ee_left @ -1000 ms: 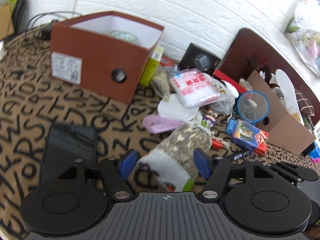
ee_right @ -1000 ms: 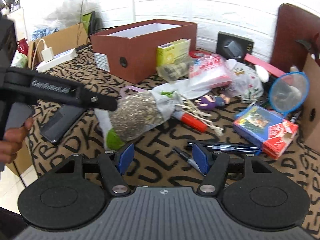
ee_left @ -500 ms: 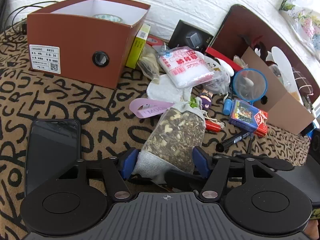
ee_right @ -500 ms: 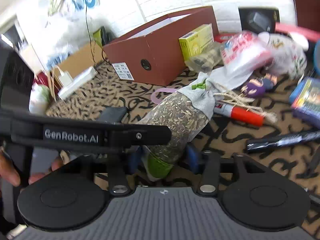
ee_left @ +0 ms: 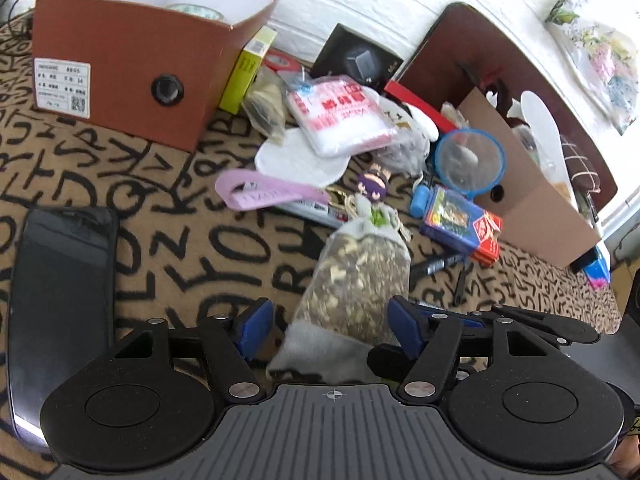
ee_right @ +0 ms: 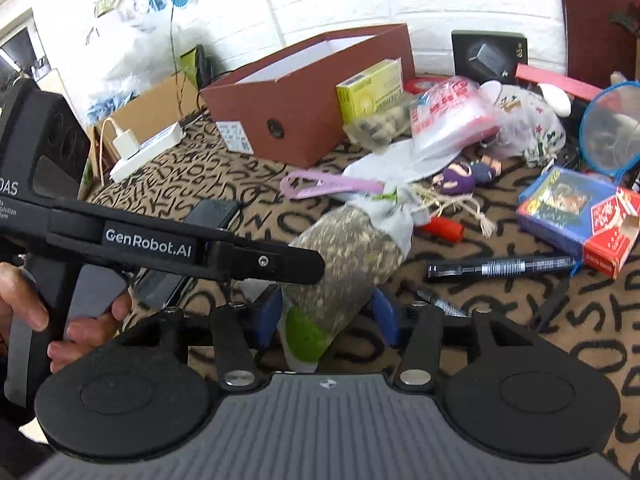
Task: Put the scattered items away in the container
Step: 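Lift the fabric sachet with the left gripper, then carry the sachet into the brown shoebox and open the left gripper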
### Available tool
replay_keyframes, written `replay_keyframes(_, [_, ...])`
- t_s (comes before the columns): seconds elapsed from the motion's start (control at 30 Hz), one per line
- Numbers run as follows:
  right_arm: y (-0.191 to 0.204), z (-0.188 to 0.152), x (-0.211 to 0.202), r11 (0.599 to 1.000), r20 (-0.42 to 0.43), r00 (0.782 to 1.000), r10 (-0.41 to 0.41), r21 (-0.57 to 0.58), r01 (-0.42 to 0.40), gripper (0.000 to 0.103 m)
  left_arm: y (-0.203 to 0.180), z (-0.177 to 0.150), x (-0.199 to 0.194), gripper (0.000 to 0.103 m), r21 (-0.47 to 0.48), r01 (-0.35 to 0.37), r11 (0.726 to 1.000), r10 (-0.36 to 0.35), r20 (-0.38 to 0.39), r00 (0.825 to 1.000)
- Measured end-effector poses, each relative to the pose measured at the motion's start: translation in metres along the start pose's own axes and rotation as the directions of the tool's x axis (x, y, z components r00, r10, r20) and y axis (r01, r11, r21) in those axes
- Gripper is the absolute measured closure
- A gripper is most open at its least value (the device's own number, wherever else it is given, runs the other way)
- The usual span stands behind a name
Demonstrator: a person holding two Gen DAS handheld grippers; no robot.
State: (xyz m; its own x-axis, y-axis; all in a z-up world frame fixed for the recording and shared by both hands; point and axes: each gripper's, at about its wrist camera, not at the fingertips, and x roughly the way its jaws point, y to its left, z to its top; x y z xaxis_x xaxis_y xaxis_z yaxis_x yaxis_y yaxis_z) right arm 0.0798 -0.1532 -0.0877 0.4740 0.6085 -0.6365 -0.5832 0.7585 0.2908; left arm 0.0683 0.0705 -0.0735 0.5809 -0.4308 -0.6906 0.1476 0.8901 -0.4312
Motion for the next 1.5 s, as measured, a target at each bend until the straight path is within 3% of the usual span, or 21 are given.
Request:
replay_keyframes(0.03, [0.0, 0.001, 0.003, 1.0, -0.004, 1.0, 0.001, 0.007, -0.001, 0.047, 0.0, 0.001, 0.002, 0.028, 0.009, 0.004, 1.0, -0.004, -0.008, 1.0])
replay_keyframes(0.07, [-0.001, 0.002, 0.006, 1.0, -0.009, 1.0, 0.005, 0.013, -0.005, 0.047, 0.0, 0.002, 0.004, 0.045, 0.017, 0.018, 1.0, -0.017, -0.021, 1.0])
replay_keyframes(0.1, [-0.001, 0.002, 0.008, 1.0, -0.014, 1.0, 0.005, 0.016, -0.005, 0.046, 0.0, 0.002, 0.005, 0.048, 0.015, 0.034, 0.999, -0.034, -0.031, 0.999])
replay_keyframes(0.27, [-0.008, 0.001, 0.012, 0.997, -0.023, 0.999, 0.026, 0.068, -0.024, 0.043, -0.004, 0.001, 0.01, 0.028, 0.035, 0.017, 0.999, -0.016, -0.021, 1.0])
replay_keyframes(0.33, [-0.012, 0.001, 0.018, 0.994, -0.03, 0.999, 0.041, 0.107, -0.038, 0.042, -0.007, 0.001, 0.015, 0.03, 0.045, 0.021, 0.999, -0.02, -0.029, 0.999])
replay_keyframes(0.4, [-0.012, 0.001, 0.02, 0.992, -0.034, 0.998, 0.045, 0.117, -0.041, 0.047, -0.01, 0.001, 0.017, 0.039, 0.056, 0.007, 0.998, -0.005, -0.025, 1.0])
replay_keyframes(0.5, [0.0, 0.004, 0.013, 0.998, -0.034, 0.999, 0.014, 0.058, -0.012, 0.054, -0.016, -0.001, 0.01, 0.042, 0.081, 0.002, 0.997, -0.002, -0.009, 1.0])
replay_keyframes(0.7, [0.019, 0.022, -0.004, 1.0, 0.022, 1.0, 0.001, -0.022, -0.001, 0.055, -0.021, 0.009, -0.02, 0.043, 0.083, 0.007, 0.997, -0.015, 0.091, 0.996])
replay_keyframes(0.87, [0.035, 0.065, -0.011, 0.993, 0.101, 0.995, 0.011, -0.122, 0.002, 0.055, -0.023, 0.044, -0.049, 0.043, 0.094, -0.006, 0.996, -0.014, 0.216, 0.976])
replay_keyframes(1.03, [0.048, 0.117, -0.004, 0.98, 0.172, 0.984, 0.034, -0.2, 0.001, 0.055, -0.014, 0.09, -0.073, 0.043, 0.08, -0.037, 0.996, 0.008, 0.335, 0.942])
replay_keyframes(1.23, [0.058, 0.189, 0.028, 0.968, 0.205, 0.976, 0.075, -0.25, -0.022, 0.055, 0.013, 0.155, -0.086, 0.042, 0.025, -0.067, 0.997, 0.05, 0.419, 0.906])
replay_keyframes(1.33, [0.059, 0.223, 0.051, 0.966, 0.192, 0.978, 0.085, -0.256, -0.034, 0.055, 0.032, 0.191, -0.082, 0.041, -0.005, -0.068, 0.998, 0.064, 0.424, 0.904])
replay_keyframes(1.5, [0.048, 0.259, 0.096, 0.974, 0.137, 0.989, 0.056, -0.226, -0.024, 0.055, 0.067, 0.231, -0.046, 0.041, -0.056, -0.044, 0.997, 0.062, 0.381, 0.922])
